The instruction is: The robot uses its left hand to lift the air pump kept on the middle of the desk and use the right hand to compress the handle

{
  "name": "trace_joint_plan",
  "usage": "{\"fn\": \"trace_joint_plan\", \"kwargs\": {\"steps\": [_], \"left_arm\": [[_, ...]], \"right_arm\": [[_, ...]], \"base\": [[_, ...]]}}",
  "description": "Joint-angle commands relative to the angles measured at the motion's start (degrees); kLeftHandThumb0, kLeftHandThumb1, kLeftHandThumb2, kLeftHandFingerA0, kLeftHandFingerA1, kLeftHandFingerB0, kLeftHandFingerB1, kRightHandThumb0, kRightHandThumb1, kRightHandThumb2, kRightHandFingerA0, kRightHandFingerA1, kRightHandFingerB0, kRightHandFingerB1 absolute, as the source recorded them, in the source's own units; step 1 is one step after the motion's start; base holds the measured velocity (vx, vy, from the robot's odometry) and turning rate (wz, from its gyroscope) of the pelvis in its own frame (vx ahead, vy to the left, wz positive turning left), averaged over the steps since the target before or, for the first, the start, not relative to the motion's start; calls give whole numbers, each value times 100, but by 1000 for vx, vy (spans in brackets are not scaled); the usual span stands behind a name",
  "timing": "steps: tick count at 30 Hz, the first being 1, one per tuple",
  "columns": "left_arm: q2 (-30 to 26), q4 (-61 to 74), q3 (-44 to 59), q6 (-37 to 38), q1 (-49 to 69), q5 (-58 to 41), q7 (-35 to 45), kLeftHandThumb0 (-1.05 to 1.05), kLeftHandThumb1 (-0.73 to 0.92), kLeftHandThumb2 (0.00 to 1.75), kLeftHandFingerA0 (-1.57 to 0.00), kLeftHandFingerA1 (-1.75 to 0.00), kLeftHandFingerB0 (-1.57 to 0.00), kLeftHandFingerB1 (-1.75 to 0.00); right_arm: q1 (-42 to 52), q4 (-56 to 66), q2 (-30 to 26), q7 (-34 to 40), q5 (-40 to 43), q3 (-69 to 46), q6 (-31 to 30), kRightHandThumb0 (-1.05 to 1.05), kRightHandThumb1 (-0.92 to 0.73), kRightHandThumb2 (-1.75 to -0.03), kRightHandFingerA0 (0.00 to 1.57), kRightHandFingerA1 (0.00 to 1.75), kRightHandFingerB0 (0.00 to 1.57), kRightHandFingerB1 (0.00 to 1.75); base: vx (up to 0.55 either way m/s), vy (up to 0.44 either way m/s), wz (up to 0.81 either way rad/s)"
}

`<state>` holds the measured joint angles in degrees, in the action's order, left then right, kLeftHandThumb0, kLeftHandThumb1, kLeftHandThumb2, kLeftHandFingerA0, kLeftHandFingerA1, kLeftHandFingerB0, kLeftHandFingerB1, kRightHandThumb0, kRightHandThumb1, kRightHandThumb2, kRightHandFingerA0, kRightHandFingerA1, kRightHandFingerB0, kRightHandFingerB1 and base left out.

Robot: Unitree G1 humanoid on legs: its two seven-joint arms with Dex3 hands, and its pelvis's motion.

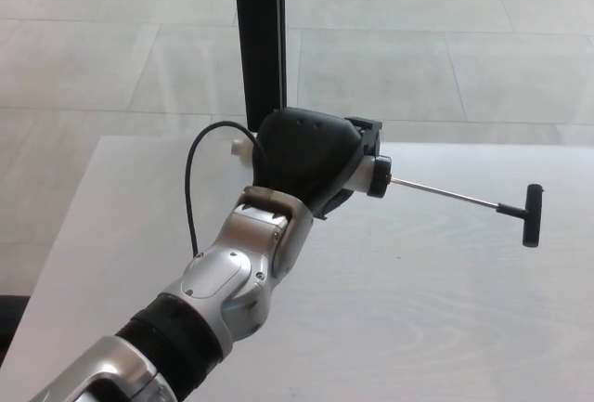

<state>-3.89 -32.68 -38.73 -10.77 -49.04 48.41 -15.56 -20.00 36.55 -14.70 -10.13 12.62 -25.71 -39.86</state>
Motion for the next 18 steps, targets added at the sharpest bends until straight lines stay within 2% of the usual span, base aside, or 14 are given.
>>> {"fn": "trace_joint_plan", "kwargs": {"steps": [1,3,4,6,7,8,10,11,12,15,16,17,18], "left_arm": [[-37,56,94,-29,92,66,120,-25,72,79,-91,-160,-82,-104],[-83,113,129,-15,138,48,160,-26,73,78,-92,-156,-82,-100],[-116,179,118,-56,157,81,262,-27,75,77,-92,-145,-82,-85],[-118,200,128,-60,169,99,287,-27,75,77,-92,-145,-82,-85],[-123,228,174,-54,196,69,277,-29,77,76,-89,-159,-81,-100],[-129,234,214,1,210,37,249,-29,77,75,-90,-160,-81,-102],[-125,257,211,-44,209,99,280,-29,75,77,-93,-153,-83,-93],[-109,231,215,-8,220,105,195,-28,74,77,-93,-157,-84,-98],[-103,222,209,-11,222,124,167,-28,73,78,-92,-159,-83,-101],[-107,263,245,-4,235,110,187,-26,73,81,-92,-159,-83,-104],[-125,335,276,-75,255,88,324,-21,69,86,-89,-163,-81,-108],[-113,363,332,-80,302,19,357,-19,67,91,-89,-169,-79,-120],[-67,343,381,-213,414,22,299,-19,58,92,-108,-161,-85,-109]], "right_arm": [[42,78,-62,-3,576,-158,-546,-105,-92,-79,0,0,0,0],[24,24,-21,18,726,-211,-659,-105,-92,-80,0,0,0,0],[56,-71,7,-26,848,-303,-587,-105,-92,-81,0,0,0,0],[62,-80,-10,-12,903,-315,-593,-105,-92,-81,0,0,0,0],[101,-142,-4,-14,922,-335,-561,-105,-92,-86,0,0,0,0],[147,-201,-9,-31,924,-327,-502,-105,-92,-83,0,0,0,0],[223,-281,-25,-25,875,-238,-401,-103,-92,-87,0,0,0,0],[271,-326,-45,-21,823,-186,-335,-102,-92,-91,0,0,0,0],[306,-370,-49,-10,769,-137,-272,-105,-85,-127,0,24,0,0],[381,-542,52,184,561,23,0,-104,-87,-126,0,21,0,0],[426,-652,141,386,357,94,172,-95,-92,-92,0,0,2,17],[457,-694,132,410,317,117,225,-92,-92,-91,0,0,3,19],[509,-758,133,435,282,127,295,-99,-88,-125,0,14,6,11]], "base": [[0,0,0],[0,0,0],[0,0,0],[0,0,0],[0,0,0],[0,0,0],[0,0,0],[0,0,0],[0,0,0],[0,0,0],[0,0,0],[0,0,0],[0,0,0]]}}
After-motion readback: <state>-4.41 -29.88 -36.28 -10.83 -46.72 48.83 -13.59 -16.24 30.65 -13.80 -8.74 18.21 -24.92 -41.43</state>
